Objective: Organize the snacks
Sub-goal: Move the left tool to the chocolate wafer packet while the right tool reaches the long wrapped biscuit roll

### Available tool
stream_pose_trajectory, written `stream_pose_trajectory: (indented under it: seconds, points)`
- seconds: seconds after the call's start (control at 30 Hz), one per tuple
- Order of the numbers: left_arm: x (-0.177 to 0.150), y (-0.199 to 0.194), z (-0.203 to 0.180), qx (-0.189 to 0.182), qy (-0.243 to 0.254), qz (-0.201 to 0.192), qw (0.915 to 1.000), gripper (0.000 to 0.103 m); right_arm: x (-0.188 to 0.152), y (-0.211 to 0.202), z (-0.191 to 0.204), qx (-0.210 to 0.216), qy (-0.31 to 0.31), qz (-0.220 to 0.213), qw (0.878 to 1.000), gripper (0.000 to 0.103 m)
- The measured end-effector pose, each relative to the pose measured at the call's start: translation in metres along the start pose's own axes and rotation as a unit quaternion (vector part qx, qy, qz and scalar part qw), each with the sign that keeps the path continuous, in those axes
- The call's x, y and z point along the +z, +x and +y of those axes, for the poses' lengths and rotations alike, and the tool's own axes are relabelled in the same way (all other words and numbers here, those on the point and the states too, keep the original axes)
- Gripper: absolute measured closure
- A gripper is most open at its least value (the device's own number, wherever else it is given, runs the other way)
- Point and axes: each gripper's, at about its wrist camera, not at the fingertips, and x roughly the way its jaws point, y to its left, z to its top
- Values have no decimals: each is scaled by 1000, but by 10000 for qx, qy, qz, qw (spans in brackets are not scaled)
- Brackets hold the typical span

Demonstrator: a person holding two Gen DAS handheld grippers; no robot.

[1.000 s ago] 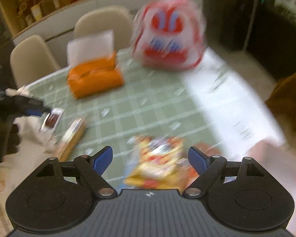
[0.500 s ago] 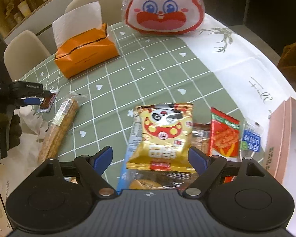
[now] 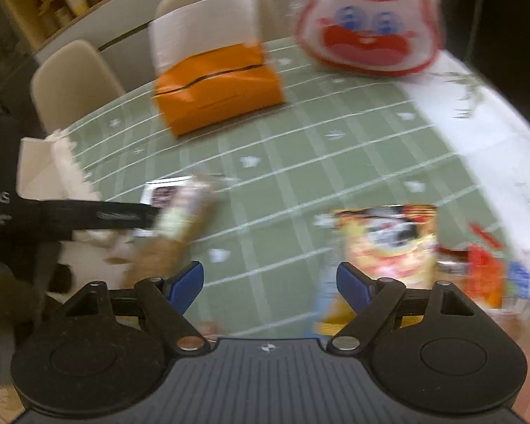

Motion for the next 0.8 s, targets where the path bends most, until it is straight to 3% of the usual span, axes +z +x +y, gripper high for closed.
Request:
stream_pose_trajectory:
  seconds: [0.13, 0.47, 0.6, 0.8]
  points:
    - [4, -1, 14, -100, -314, 82, 9994, 59, -3, 25, 19, 244, 86, 198, 9995, 39]
    - [12, -1, 22, 58, -477, -48, 9988, 60, -1, 61, 53, -107, -123, -31, 9999, 40]
    - [15, 4, 23, 59, -482, -41, 9988, 60, -1, 60, 45, -57, -68, 40, 10000, 40]
    - [17, 4, 19, -54, -447, 5, 9990, 58, 3, 58, 32, -554, -256, 6, 9981, 44]
